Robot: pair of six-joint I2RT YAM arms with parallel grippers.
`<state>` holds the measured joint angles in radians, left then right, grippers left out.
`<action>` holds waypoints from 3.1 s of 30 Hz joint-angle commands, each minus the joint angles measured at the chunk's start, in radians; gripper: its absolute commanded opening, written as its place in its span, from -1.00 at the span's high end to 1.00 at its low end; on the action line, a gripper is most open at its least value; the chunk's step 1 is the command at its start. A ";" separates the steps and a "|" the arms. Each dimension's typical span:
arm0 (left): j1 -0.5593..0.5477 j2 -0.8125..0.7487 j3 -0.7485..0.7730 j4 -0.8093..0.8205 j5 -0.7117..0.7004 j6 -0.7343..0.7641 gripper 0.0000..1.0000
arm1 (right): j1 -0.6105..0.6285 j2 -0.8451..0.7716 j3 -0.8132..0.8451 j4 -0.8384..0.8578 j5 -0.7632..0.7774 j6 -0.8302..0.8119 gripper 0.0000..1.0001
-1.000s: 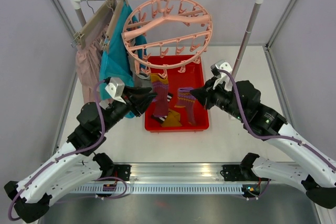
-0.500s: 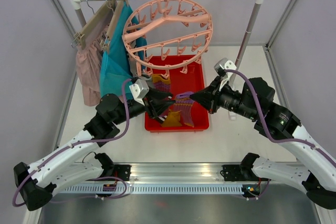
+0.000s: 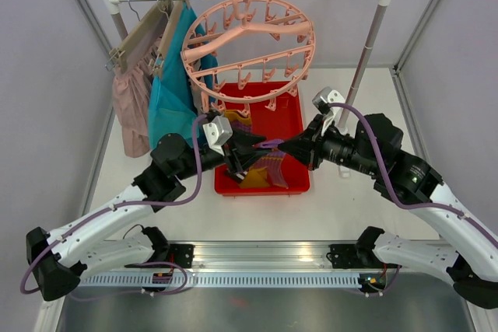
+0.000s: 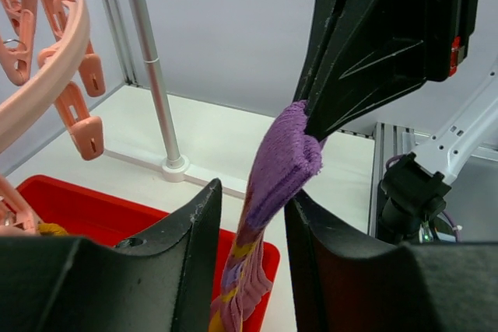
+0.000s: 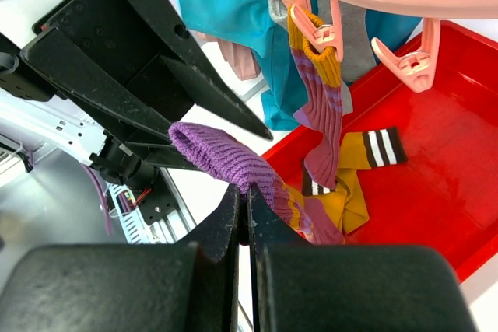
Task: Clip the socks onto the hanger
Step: Pick up the sock from the bin.
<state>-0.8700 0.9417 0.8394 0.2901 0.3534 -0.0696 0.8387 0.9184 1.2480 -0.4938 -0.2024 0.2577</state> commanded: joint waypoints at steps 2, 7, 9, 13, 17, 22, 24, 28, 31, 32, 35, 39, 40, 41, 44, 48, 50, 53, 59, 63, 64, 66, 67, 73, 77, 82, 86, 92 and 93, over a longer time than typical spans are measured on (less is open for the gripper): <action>-0.012 0.020 0.044 0.044 0.059 0.036 0.24 | 0.003 0.007 0.034 0.031 -0.009 0.012 0.99; -0.015 0.034 0.043 0.040 0.059 0.033 0.79 | 0.003 0.008 0.044 0.028 0.017 0.008 0.94; -0.015 0.028 0.029 0.055 0.049 0.022 0.95 | 0.003 0.001 0.034 0.029 0.070 0.002 0.60; -0.015 0.023 0.020 0.046 -0.025 -0.012 0.95 | 0.003 -0.026 0.010 0.050 0.288 -0.044 -0.04; -0.015 0.014 -0.014 0.023 -0.151 -0.056 0.95 | 0.003 -0.032 -0.022 0.116 0.487 -0.152 -0.18; -0.015 -0.017 -0.026 -0.046 -0.221 -0.067 0.95 | -0.021 0.088 -0.005 0.152 0.510 -0.238 -0.16; -0.015 -0.040 -0.020 -0.095 -0.251 -0.058 0.95 | -0.090 0.114 -0.021 0.179 0.427 -0.227 -0.12; -0.015 -0.080 -0.017 -0.147 -0.286 -0.045 0.95 | -0.260 0.135 -0.048 0.254 0.238 -0.204 -0.11; -0.015 -0.093 -0.002 -0.203 -0.320 -0.035 0.95 | -0.300 0.137 -0.071 0.282 0.212 -0.227 -0.09; -0.015 -0.095 0.004 -0.213 -0.347 -0.033 0.95 | -0.302 0.131 -0.079 0.291 0.209 -0.233 -0.10; -0.015 -0.109 0.006 -0.232 -0.402 -0.030 0.95 | -0.303 0.111 -0.125 0.330 0.150 -0.248 -0.10; -0.015 -0.116 0.015 -0.250 -0.458 -0.033 0.95 | -0.303 0.065 -0.189 0.426 0.004 -0.268 -0.11; -0.015 -0.118 0.017 -0.253 -0.462 -0.033 0.95 | -0.303 0.059 -0.200 0.440 -0.030 -0.267 -0.11; -0.015 -0.119 0.020 -0.255 -0.468 -0.032 0.95 | -0.302 0.047 -0.223 0.455 -0.064 -0.265 -0.11; -0.015 -0.119 0.024 -0.259 -0.472 -0.029 0.95 | -0.302 0.036 -0.261 0.513 -0.138 -0.261 -0.13; -0.015 -0.124 0.018 -0.256 -0.468 -0.032 0.95 | -0.296 0.037 -0.275 0.563 -0.164 -0.261 -0.15; -0.015 -0.124 0.018 -0.256 -0.465 -0.032 0.95 | -0.283 0.049 -0.271 0.575 -0.164 -0.268 -0.21; -0.015 -0.124 0.018 -0.258 -0.464 -0.032 0.95 | -0.256 0.063 -0.256 0.577 -0.138 -0.288 -0.23; -0.015 -0.121 0.023 -0.258 -0.459 -0.030 0.95 | -0.196 0.094 -0.226 0.569 -0.085 -0.322 -0.26; -0.015 -0.115 0.026 -0.256 -0.450 -0.032 0.95 | -0.170 0.115 -0.214 0.580 -0.057 -0.347 -0.28; -0.015 -0.115 0.027 -0.256 -0.449 -0.030 0.95 | -0.168 0.120 -0.213 0.584 -0.051 -0.348 -0.27; -0.015 -0.112 0.030 -0.256 -0.446 -0.030 0.95 | -0.165 0.129 -0.211 0.595 -0.031 -0.357 -0.28; -0.015 -0.110 0.032 -0.256 -0.444 -0.032 0.95 | -0.165 0.132 -0.213 0.600 -0.023 -0.359 -0.27; -0.015 -0.109 0.038 -0.261 -0.439 -0.032 0.95 | -0.165 0.149 -0.211 0.636 0.000 -0.371 -0.28; -0.015 -0.107 0.043 -0.266 -0.441 -0.030 0.95 | -0.165 0.166 -0.208 0.661 0.004 -0.373 -0.27; -0.015 -0.106 0.044 -0.272 -0.439 -0.030 0.95 | -0.165 0.185 -0.196 0.687 0.006 -0.368 -0.27; -0.015 -0.107 0.047 -0.279 -0.439 -0.027 0.95 | -0.164 0.198 -0.186 0.712 0.004 -0.365 -0.27; -0.015 -0.104 0.050 -0.282 -0.439 -0.022 0.95 | -0.164 0.215 -0.171 0.729 0.000 -0.362 -0.26; -0.015 -0.103 0.050 -0.284 -0.439 -0.022 0.95 | -0.164 0.218 -0.167 0.729 0.000 -0.360 -0.25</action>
<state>-0.8814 0.8383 0.8455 -0.0086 -0.0956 -0.1040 0.6704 1.1271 1.0344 0.1741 -0.2012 -0.0952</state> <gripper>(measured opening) 0.039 0.632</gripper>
